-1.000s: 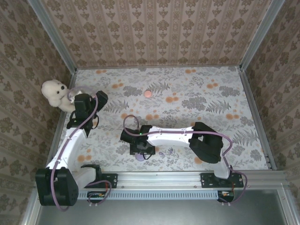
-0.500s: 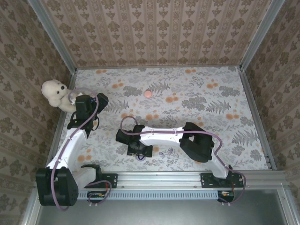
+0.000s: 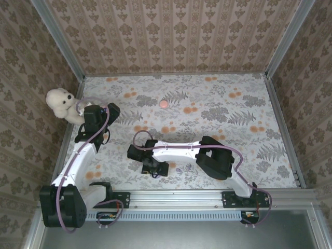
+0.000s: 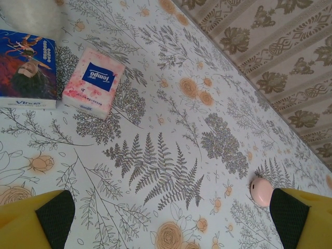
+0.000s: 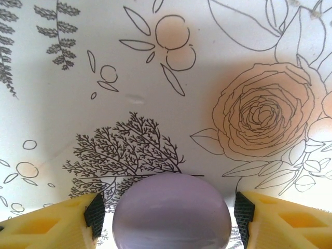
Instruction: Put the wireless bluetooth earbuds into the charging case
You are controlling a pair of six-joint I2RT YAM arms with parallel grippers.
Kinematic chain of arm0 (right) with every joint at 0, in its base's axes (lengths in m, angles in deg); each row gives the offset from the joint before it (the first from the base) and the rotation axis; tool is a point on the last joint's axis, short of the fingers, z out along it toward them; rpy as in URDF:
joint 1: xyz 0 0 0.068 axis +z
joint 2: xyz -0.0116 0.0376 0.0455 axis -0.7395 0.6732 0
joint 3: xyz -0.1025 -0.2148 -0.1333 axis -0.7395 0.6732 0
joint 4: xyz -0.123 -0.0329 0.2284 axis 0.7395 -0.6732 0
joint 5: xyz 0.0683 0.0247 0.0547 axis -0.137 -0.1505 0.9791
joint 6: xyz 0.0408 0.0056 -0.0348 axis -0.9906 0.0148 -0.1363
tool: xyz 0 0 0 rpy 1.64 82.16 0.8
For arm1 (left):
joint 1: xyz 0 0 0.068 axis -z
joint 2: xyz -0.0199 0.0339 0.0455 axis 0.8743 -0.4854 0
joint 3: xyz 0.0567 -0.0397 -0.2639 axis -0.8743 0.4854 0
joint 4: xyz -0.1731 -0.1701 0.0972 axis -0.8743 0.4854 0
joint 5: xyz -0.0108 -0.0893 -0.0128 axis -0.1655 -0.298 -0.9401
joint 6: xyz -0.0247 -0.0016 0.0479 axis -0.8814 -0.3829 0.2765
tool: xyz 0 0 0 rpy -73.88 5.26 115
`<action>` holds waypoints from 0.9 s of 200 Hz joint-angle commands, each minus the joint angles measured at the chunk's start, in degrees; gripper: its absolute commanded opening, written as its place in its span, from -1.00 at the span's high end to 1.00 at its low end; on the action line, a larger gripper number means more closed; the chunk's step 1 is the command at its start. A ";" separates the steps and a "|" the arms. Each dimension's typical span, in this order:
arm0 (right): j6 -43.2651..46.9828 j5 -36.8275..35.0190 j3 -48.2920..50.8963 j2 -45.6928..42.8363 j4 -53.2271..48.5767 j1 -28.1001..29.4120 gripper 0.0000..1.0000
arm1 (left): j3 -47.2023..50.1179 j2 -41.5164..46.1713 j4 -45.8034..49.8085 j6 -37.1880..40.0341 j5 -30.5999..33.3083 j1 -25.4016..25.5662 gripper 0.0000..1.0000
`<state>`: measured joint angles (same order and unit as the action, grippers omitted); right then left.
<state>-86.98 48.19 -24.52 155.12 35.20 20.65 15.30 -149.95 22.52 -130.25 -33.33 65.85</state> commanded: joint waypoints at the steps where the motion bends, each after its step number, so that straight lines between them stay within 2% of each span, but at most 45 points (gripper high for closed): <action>1: -1.27 1.34 -0.65 1.42 -1.13 0.48 -0.34 | -0.94 -0.22 -0.75 0.75 0.88 0.62 -1.00; 69: -0.54 1.15 5.15 -2.72 5.34 -1.34 0.11 | -1.03 -0.71 -0.92 1.62 1.06 1.68 -1.00; 122: 5.94 -1.93 9.01 -9.07 6.95 -6.27 0.14 | -2.43 -2.63 -1.01 3.33 0.27 4.08 -1.00; 152: 13.15 -4.87 8.94 -11.98 5.27 -11.34 0.14 | -3.38 -4.53 -1.36 4.59 -0.09 6.42 -1.00; 180: 21.13 -6.59 9.58 -13.30 4.82 -16.82 0.13 | -3.95 -6.37 -1.93 4.71 -3.04 8.11 -1.00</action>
<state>-74.92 45.31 -15.80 144.72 42.11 7.47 13.49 -154.96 22.04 -127.19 -33.77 72.69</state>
